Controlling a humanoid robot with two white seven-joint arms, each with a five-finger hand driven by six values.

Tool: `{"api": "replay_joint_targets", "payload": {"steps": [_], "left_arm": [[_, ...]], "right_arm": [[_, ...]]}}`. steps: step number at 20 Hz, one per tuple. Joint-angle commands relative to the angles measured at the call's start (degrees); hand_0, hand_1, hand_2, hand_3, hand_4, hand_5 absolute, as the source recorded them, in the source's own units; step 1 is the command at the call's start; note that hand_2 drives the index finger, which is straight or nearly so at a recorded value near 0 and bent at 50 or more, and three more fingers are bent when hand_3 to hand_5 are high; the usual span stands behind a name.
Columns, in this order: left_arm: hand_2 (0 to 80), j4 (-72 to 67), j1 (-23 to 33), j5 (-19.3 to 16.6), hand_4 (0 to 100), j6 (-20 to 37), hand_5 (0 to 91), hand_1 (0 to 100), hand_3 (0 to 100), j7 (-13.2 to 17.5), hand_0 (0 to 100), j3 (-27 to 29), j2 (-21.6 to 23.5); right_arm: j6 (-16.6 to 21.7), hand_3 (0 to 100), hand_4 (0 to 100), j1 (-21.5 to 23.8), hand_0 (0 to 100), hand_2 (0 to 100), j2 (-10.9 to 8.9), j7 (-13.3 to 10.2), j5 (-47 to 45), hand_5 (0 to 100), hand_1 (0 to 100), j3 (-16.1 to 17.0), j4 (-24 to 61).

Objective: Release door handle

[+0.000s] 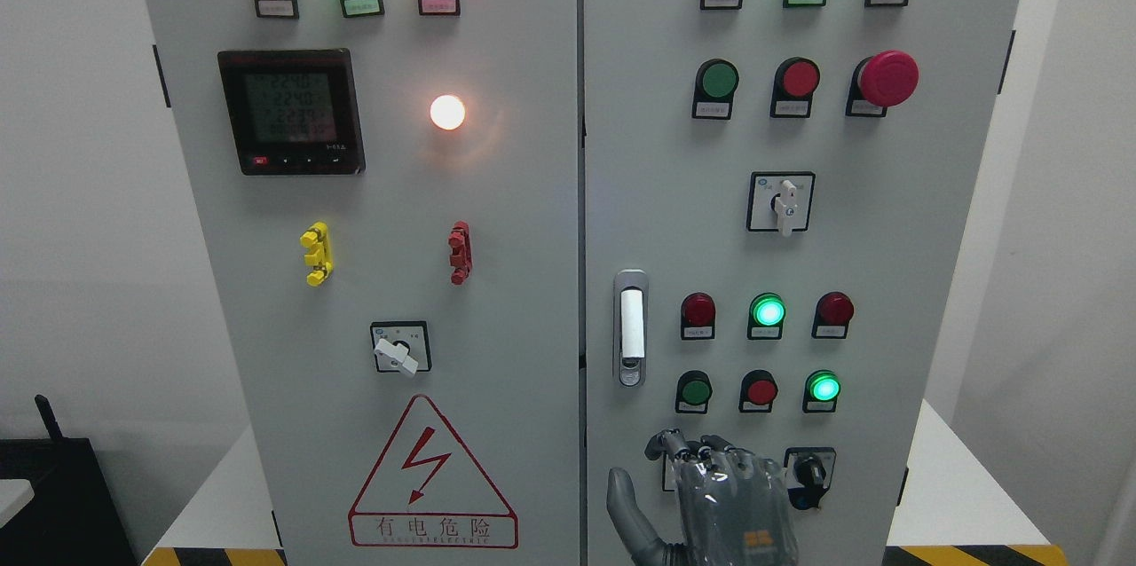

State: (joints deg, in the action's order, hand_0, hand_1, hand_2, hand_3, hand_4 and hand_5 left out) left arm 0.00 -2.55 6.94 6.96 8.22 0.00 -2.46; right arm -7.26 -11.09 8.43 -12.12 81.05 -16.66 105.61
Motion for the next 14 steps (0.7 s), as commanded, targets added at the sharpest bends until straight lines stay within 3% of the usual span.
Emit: {"api": "replay_joint_targets", "payload": {"steps": [1, 4, 7, 14], "left_arm": [[0.0, -0.97, 0.00, 0.00, 0, -0.01, 0.0, 39, 0, -0.05, 12, 0.62, 0.00], [0.0, -0.97, 0.00, 0.00, 0, -0.01, 0.0, 39, 0, -0.05, 12, 0.62, 0.00], [0.0, -0.97, 0.00, 0.00, 0, -0.01, 0.0, 39, 0, -0.05, 12, 0.62, 0.00], [0.0, -0.97, 0.00, 0.00, 0, -0.01, 0.0, 39, 0, -0.05, 12, 0.62, 0.00]], "right_arm": [[-0.12, 100, 100, -0.42, 44, 93, 0.09, 0.61, -0.02, 94, 0, 1.10, 1.62], [-0.30, 100, 100, -2.35, 43, 95, 0.01, 1.22, 0.33, 94, 0, 1.10, 1.27], [-0.65, 100, 100, -4.81, 42, 96, -0.17, 4.11, 0.68, 94, 0, 1.10, 0.57], [-0.91, 100, 100, -9.99, 39, 97, -0.17, 8.42, 3.50, 95, 0, 1.10, -1.98]]}}
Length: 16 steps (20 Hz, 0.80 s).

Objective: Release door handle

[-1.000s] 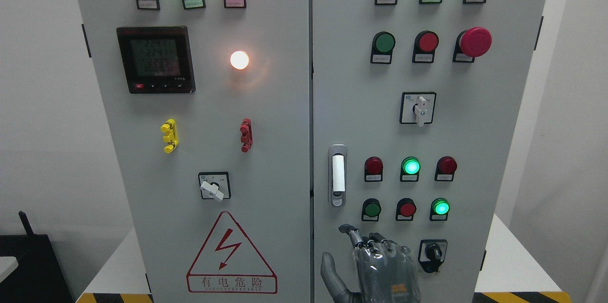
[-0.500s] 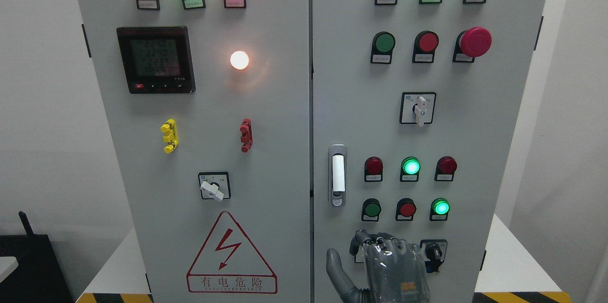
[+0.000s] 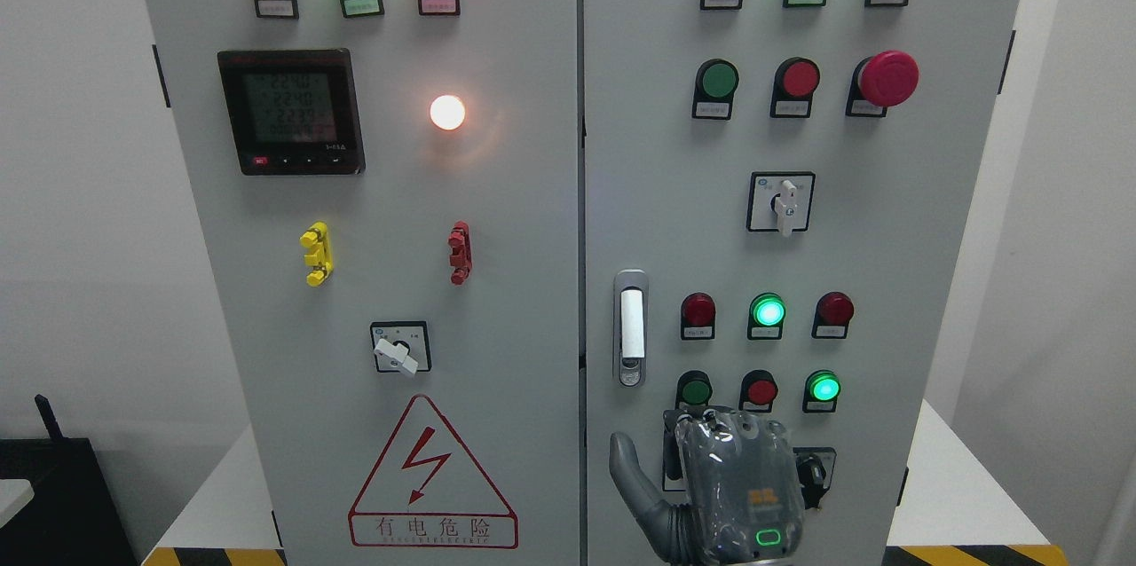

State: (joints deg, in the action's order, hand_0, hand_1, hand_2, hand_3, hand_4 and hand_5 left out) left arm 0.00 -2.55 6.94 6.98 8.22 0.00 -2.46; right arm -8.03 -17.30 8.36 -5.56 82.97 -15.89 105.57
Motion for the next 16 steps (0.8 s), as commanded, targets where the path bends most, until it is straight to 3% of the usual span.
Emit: {"api": "replay_joint_targets", "payload": {"steps": [1, 8, 11, 16], "left_arm": [[0.0, -0.97, 0.00, 0.00, 0, -0.04, 0.0, 39, 0, -0.05, 12, 0.62, 0.00], [0.0, -0.97, 0.00, 0.00, 0, -0.04, 0.0, 39, 0, -0.05, 12, 0.62, 0.00], [0.0, -0.97, 0.00, 0.00, 0, -0.04, 0.0, 39, 0, -0.05, 12, 0.62, 0.00], [0.0, -0.97, 0.00, 0.00, 0, 0.05, 0.0, 39, 0, -0.05, 12, 0.62, 0.00]], "right_arm": [[-0.14, 100, 100, -4.15, 38, 97, -0.09, 2.13, 1.58, 95, 0, 0.33, -2.30], [-0.23, 100, 100, -6.08, 38, 97, 0.08, 2.57, 2.38, 95, 0, 0.33, -4.23], [-1.28, 100, 100, -6.26, 38, 96, -0.09, 4.59, 2.29, 95, 0, 0.42, -4.32], [-1.28, 100, 100, -6.87, 38, 96, -0.18, 4.68, 2.38, 95, 0, 0.42, -4.41]]}}
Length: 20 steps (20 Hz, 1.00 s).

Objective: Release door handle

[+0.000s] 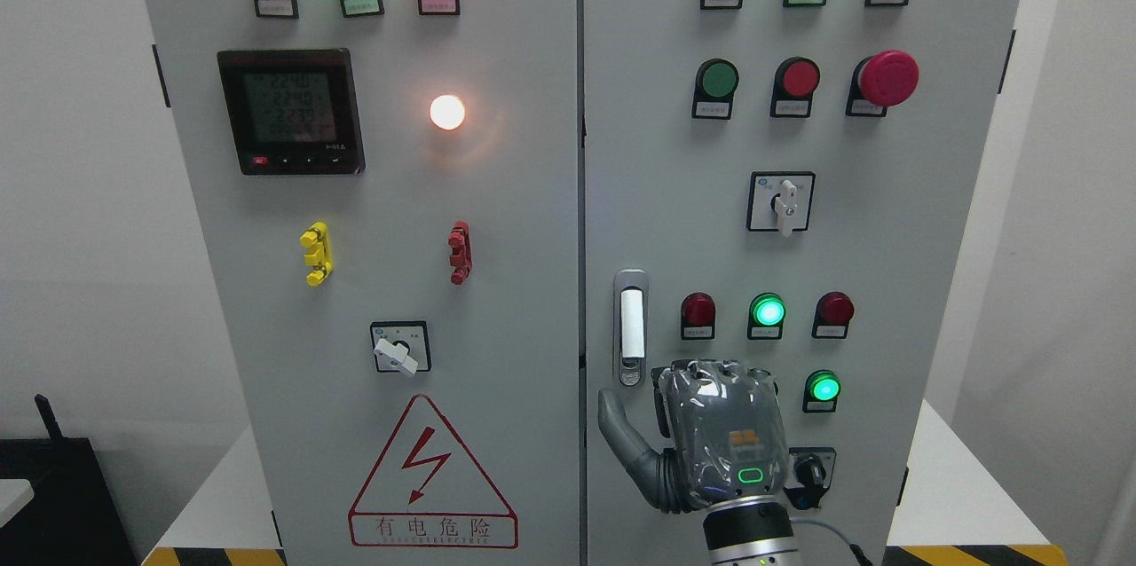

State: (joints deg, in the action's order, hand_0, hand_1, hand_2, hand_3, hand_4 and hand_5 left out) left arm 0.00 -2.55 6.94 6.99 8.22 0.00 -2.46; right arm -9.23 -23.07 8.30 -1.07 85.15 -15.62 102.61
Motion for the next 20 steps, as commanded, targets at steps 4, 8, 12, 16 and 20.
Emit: {"api": "replay_joint_targets", "payload": {"steps": [4, 8, 12, 16, 20], "left_arm": [[0.0, -0.96, 0.00, 0.00, 0, -0.04, 0.0, 39, 0, -0.05, 12, 0.62, 0.00], [0.0, -0.96, 0.00, 0.00, 0, 0.04, 0.0, 39, 0, -0.05, 12, 0.62, 0.00], [0.0, -0.96, 0.00, 0.00, 0, -0.04, 0.0, 39, 0, -0.05, 12, 0.62, 0.00], [0.0, -0.96, 0.00, 0.00, 0, -0.04, 0.0, 39, 0, -0.05, 12, 0.62, 0.00], [0.0, -0.96, 0.00, 0.00, 0, 0.04, 0.0, 39, 0, -0.05, 12, 0.62, 0.00]], "right_arm": [[-0.18, 100, 100, -2.42, 38, 96, -0.12, 0.19, 0.19, 95, 0, 0.94, -2.32], [-0.18, 100, 100, -2.95, 38, 96, -0.04, 0.19, 0.19, 95, 0, 1.03, -2.59], [-0.27, 100, 100, -3.21, 38, 96, -0.04, 0.19, 0.19, 95, 0, 1.12, -3.03], [-0.35, 100, 100, -3.30, 38, 96, -0.04, 0.19, 0.28, 95, 0, 1.73, -3.20], [-0.27, 100, 100, -3.74, 38, 96, 0.05, 0.19, 0.19, 95, 0, 1.73, -3.12]]}}
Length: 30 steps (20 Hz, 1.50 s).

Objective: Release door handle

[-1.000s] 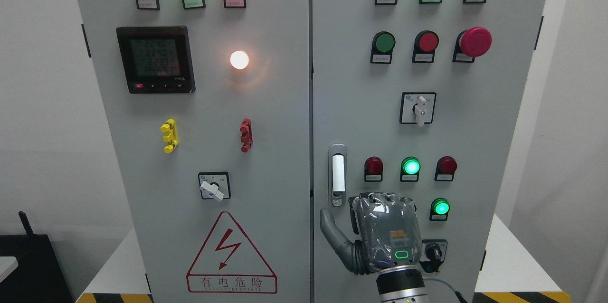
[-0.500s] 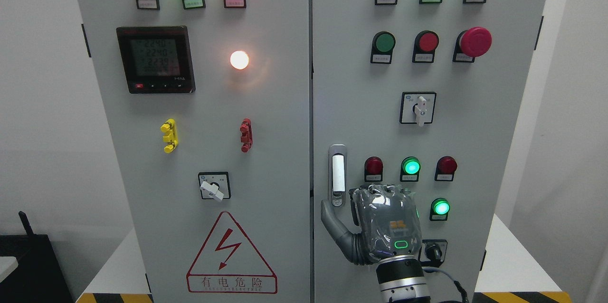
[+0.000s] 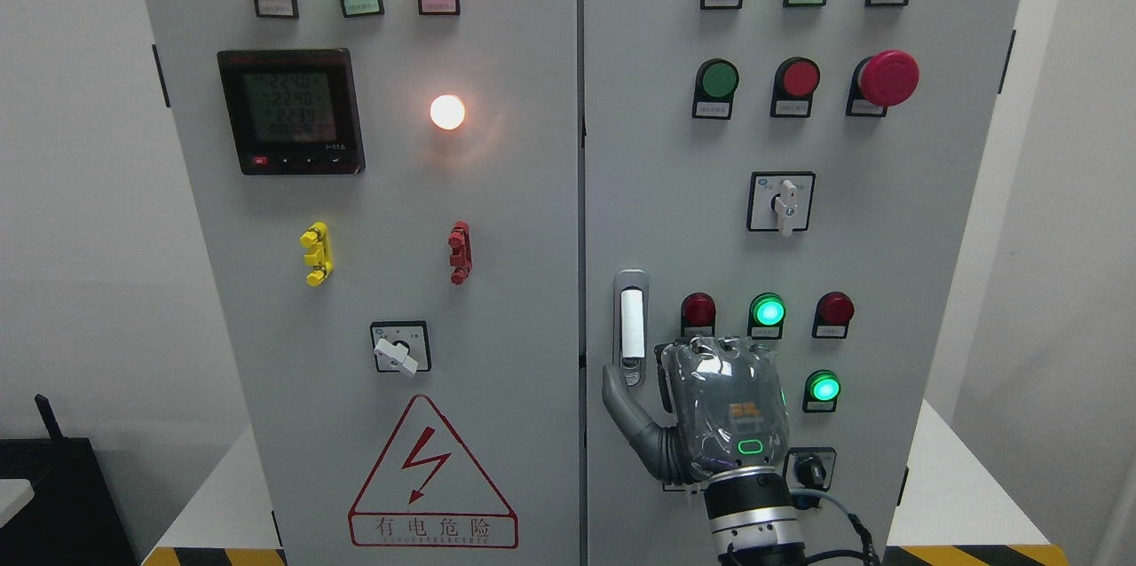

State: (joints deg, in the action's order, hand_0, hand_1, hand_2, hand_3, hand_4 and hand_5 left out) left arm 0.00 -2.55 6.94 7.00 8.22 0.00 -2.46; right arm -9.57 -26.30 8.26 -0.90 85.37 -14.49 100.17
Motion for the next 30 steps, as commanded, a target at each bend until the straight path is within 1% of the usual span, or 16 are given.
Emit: {"api": "replay_joint_targets", "payload": {"steps": [1, 4, 7, 22, 30], "left_arm": [[0.0, -0.97, 0.00, 0.00, 0, -0.05, 0.0, 39, 0, -0.05, 12, 0.62, 0.00], [0.0, -0.97, -0.09, 0.00, 0, -0.05, 0.0, 39, 0, -0.05, 12, 0.62, 0.00], [0.0, -0.97, 0.00, 0.00, 0, 0.03, 0.0, 39, 0, -0.05, 12, 0.62, 0.00], [0.0, -0.97, 0.00, 0.00, 0, 0.03, 0.0, 39, 0, -0.05, 12, 0.62, 0.00], [0.0, -0.97, 0.00, 0.00, 0, -0.05, 0.0, 39, 0, -0.05, 12, 0.62, 0.00]], "right_arm": [[0.08, 100, 100, -0.68, 38, 96, 0.09, 0.10, -0.02, 95, 0, 0.60, -0.85], [-0.01, 100, 100, 0.02, 38, 96, 0.26, 0.02, 0.06, 95, 0, 0.43, -0.68], [-0.18, 100, 100, -0.59, 38, 96, 0.26, 0.02, 0.06, 95, 0, 0.52, -0.76], [-0.36, 100, 100, -0.68, 36, 95, 0.18, 0.02, 0.41, 95, 0, 0.60, -1.29], [-0.36, 100, 100, -1.82, 35, 95, 0.18, 0.02, 0.77, 95, 3, 0.60, -2.52]]}}
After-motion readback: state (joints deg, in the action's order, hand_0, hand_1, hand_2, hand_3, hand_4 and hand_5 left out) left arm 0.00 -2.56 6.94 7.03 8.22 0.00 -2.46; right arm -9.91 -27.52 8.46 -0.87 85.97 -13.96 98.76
